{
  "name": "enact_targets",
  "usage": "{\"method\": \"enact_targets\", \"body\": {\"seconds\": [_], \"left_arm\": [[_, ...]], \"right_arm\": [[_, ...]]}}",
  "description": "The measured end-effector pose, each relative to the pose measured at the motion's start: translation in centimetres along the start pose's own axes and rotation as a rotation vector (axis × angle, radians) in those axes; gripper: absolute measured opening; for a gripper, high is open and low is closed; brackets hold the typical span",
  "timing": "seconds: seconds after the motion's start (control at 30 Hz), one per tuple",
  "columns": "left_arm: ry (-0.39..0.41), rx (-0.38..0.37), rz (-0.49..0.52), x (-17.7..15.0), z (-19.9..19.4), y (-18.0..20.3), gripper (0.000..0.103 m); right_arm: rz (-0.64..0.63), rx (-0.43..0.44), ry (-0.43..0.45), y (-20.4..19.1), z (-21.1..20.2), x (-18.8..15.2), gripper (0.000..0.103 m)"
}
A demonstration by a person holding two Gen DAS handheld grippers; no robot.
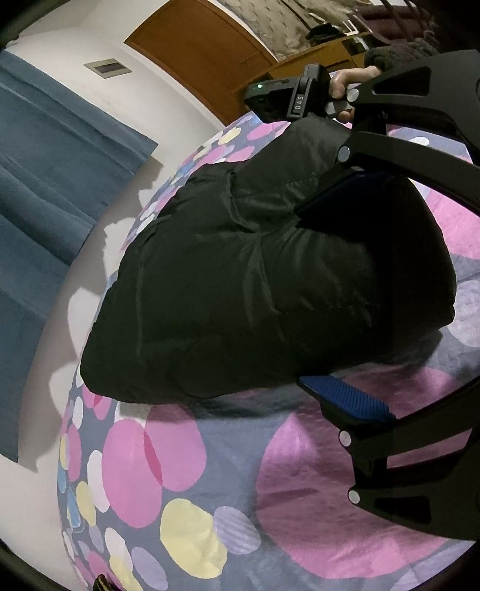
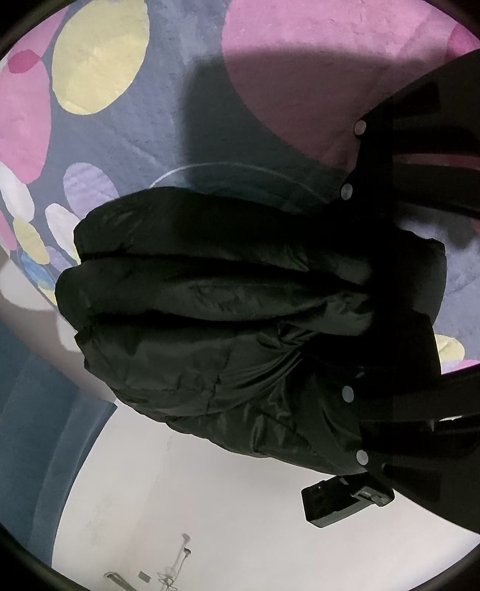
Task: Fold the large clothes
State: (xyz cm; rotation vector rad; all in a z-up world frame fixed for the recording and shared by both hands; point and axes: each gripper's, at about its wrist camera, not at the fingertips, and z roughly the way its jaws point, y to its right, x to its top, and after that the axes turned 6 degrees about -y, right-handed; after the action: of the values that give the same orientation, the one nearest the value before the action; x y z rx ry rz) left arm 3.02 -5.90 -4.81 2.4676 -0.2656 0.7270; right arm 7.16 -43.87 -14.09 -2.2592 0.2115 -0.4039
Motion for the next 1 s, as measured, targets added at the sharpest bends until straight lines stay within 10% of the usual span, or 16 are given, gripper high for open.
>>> {"method": "enact_targets", "body": {"seconds": [1.0], "left_arm": [[0.048, 0.089, 0.025, 0.1, -0.7, 1.2, 0.086]], "right_arm": [[-0.003, -0.027, 0.064, -0.6, -0.2, -0.5, 0.066]]}}
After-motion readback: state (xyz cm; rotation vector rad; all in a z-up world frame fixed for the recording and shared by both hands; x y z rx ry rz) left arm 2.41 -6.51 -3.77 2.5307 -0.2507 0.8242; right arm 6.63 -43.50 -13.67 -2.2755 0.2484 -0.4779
